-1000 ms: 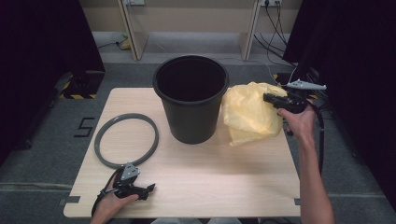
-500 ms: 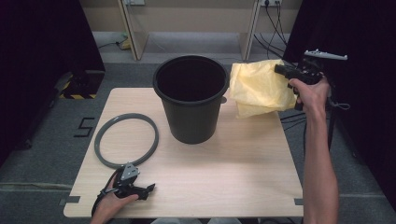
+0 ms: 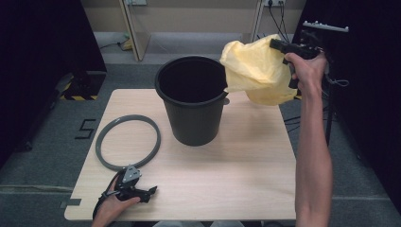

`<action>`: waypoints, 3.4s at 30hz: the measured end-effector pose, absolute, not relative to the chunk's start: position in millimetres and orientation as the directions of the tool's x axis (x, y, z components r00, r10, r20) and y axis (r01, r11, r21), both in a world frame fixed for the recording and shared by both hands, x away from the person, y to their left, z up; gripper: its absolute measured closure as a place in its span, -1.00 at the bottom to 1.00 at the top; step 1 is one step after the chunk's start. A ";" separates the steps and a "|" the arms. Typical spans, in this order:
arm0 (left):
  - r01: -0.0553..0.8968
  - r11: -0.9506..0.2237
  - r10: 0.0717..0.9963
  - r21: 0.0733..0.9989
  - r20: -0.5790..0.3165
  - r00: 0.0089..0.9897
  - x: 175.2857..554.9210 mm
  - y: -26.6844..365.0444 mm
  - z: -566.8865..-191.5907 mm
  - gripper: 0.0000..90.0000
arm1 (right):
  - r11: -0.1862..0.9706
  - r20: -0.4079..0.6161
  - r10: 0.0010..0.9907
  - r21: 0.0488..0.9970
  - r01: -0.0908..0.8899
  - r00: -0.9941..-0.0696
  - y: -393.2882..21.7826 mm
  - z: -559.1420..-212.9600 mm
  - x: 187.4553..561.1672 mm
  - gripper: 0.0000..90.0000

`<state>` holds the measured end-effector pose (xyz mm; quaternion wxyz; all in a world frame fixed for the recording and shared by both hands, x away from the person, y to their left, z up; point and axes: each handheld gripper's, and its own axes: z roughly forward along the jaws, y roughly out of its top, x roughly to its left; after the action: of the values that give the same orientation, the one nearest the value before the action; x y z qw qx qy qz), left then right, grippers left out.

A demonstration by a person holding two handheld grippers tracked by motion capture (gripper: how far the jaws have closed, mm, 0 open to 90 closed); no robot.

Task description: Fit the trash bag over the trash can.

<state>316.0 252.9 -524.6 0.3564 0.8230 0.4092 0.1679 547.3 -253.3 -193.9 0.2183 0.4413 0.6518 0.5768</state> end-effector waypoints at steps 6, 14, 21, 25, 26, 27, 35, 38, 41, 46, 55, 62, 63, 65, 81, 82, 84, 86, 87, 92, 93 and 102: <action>0.554 -0.411 0.793 0.724 -0.015 0.609 316.0 252.9 -524.6 -0.92 | -0.068 0.234 0.782 0.953 0.294 -0.578 -209.4 -183.5 549.5 1.00; 0.556 -0.410 0.792 0.723 -0.019 0.610 315.5 252.8 -524.5 -0.92 | 0.011 0.200 0.740 0.951 0.308 -0.643 -144.0 -205.7 558.1 1.00; 0.549 -0.414 0.787 0.726 -0.017 0.617 315.0 252.9 -524.2 -0.90 | 0.089 0.168 0.735 0.936 0.339 -0.657 -113.2 -230.0 565.4 1.00; 0.546 -0.415 0.783 0.728 -0.021 0.622 314.5 253.2 -523.8 -0.86 | 0.122 0.151 0.725 0.932 0.342 -0.672 -100.1 -237.3 565.6 1.00; 0.539 -0.414 0.778 0.734 -0.022 0.628 314.2 253.4 -523.5 -0.83 | 0.131 0.147 0.724 0.930 0.344 -0.674 -98.0 -238.5 565.6 1.00; 0.532 -0.413 0.774 0.739 -0.023 0.633 314.2 253.4 -523.0 -0.74 | 0.155 0.129 0.723 0.927 0.341 -0.679 -94.7 -240.2 565.5 1.00; 0.476 -0.361 0.750 0.802 -0.053 0.659 315.0 249.5 -490.9 -0.66 | 0.286 0.044 0.686 0.901 0.325 -0.726 -77.4 -251.3 555.7 1.00; 0.439 -0.344 0.750 0.830 -0.039 0.661 320.6 252.1 -466.0 -0.66 | 0.327 0.026 0.665 0.888 0.322 -0.747 -74.4 -256.2 551.0 1.00; 0.422 -0.311 0.761 0.852 -0.043 0.647 330.2 256.1 -441.6 -0.66 | 0.358 0.015 0.641 0.879 0.316 -0.768 -72.4 -261.2 544.2 1.00; 0.393 -0.289 0.763 0.873 -0.038 0.645 351.0 261.2 -394.5 -0.66 | 0.385 0.022 0.611 0.865 0.322 -0.791 -70.0 -267.4 535.0 1.00; 0.363 -0.274 0.746 0.890 -0.041 0.664 392.7 252.1 -316.0 -0.65 | 0.409 0.036 0.575 0.853 0.325 -0.818 -68.7 -273.7 525.3 1.00; 0.368 -0.270 0.750 0.890 -0.045 0.660 434.7 236.4 -264.0 -0.62 | 0.414 0.034 0.566 0.852 0.320 -0.823 -69.8 -273.0 523.5 1.00; 0.374 -0.271 0.751 0.887 -0.048 0.659 443.1 232.2 -257.7 -0.61 | 0.412 0.036 0.566 0.853 0.321 -0.824 -69.5 -273.1 523.7 1.00; 0.392 -0.271 0.753 0.879 -0.060 0.655 460.7 222.9 -246.6 -0.59 | 0.410 0.040 0.564 0.853 0.322 -0.825 -68.7 -273.3 523.7 1.00; 0.514 -0.232 0.760 0.826 -0.175 0.626 563.7 139.5 -228.7 -0.40 | 0.410 0.047 0.550 0.855 0.319 -0.834 -66.8 -273.3 522.2 0.97; 0.517 -0.232 0.760 0.824 -0.178 0.625 566.7 136.0 -228.8 -0.37 | 0.409 0.049 0.550 0.854 0.320 -0.834 -66.4 -273.4 522.0 0.97; 0.526 -0.226 0.762 0.820 -0.188 0.620 571.9 130.7 -229.3 -0.33 | 0.409 0.047 0.546 0.856 0.315 -0.837 -65.8 -273.6 521.7 0.97; 0.541 -0.212 0.769 0.814 -0.202 0.606 578.3 126.0 -230.5 -0.23 | 0.410 0.050 0.544 0.856 0.317 -0.838 -65.1 -273.5 520.9 0.97; 0.544 -0.203 0.772 0.814 -0.208 0.600 581.3 123.8 -231.4 -0.20 | 0.411 0.046 0.543 0.856 0.313 -0.838 -64.8 -273.6 520.9 0.97; 0.545 -0.215 0.755 0.811 -0.216 0.619 589.5 114.8 -239.9 0.39 | 0.414 0.042 0.540 0.856 0.309 -0.840 -64.6 -273.5 520.2 0.97; 0.544 -0.209 0.750 0.813 -0.224 0.623 589.9 114.3 -241.3 0.62 | 0.413 0.042 0.541 0.857 0.309 -0.840 -64.5 -273.5 520.1 0.97; 0.491 -0.309 0.734 0.815 -0.124 0.668 573.4 131.8 -239.8 1.00 | 0.379 0.060 0.546 0.872 0.310 -0.836 -78.2 -265.0 514.9 0.37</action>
<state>573.4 131.8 -239.8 0.4451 0.7973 0.3841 0.1364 514.9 -78.2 -265.0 0.1197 0.2603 0.8218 0.4925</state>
